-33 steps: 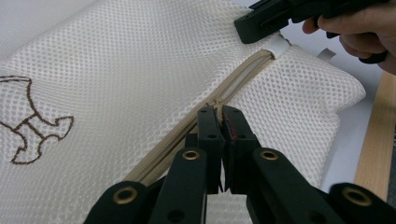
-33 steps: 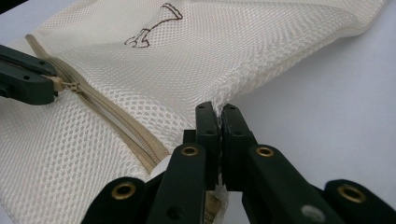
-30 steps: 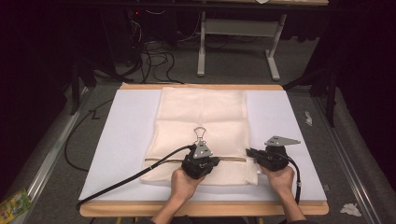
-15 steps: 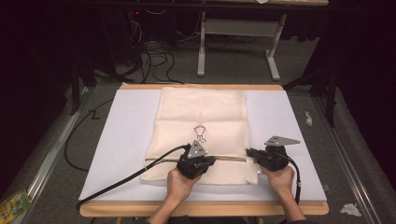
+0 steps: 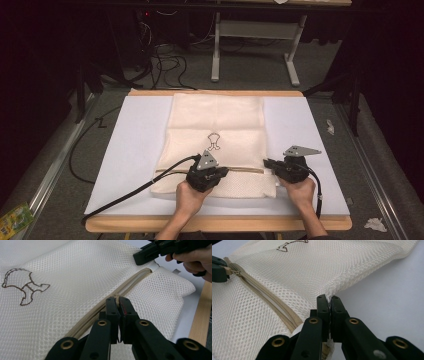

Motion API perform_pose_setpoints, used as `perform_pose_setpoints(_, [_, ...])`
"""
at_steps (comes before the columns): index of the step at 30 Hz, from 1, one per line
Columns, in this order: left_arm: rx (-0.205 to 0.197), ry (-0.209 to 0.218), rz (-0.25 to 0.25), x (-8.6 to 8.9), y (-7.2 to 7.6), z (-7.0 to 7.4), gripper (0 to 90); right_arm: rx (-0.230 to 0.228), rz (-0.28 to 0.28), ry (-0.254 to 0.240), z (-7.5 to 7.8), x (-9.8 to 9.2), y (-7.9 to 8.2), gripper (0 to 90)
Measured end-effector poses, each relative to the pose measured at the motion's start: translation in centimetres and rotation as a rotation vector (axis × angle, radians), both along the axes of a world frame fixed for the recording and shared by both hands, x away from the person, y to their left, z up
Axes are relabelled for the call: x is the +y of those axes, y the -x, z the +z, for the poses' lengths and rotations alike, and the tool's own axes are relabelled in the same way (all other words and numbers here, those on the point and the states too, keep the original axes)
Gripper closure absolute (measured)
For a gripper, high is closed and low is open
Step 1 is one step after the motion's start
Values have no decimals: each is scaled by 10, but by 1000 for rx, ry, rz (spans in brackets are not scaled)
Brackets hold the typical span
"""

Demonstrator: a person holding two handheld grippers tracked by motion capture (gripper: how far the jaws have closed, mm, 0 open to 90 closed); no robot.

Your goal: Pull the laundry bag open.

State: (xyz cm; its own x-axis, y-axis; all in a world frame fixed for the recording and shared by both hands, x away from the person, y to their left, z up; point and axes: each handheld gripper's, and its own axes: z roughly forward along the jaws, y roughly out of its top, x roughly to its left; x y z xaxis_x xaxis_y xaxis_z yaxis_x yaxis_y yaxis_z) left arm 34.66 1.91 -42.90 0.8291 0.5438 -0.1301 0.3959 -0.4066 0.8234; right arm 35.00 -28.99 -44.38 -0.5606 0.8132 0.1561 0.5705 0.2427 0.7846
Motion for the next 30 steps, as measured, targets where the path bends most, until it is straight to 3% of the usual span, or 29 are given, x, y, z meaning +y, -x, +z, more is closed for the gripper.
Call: perform_pose_setpoints(30, [-18,19,34,21,1,7,871,-8,0,-3,3,1,-1,890])
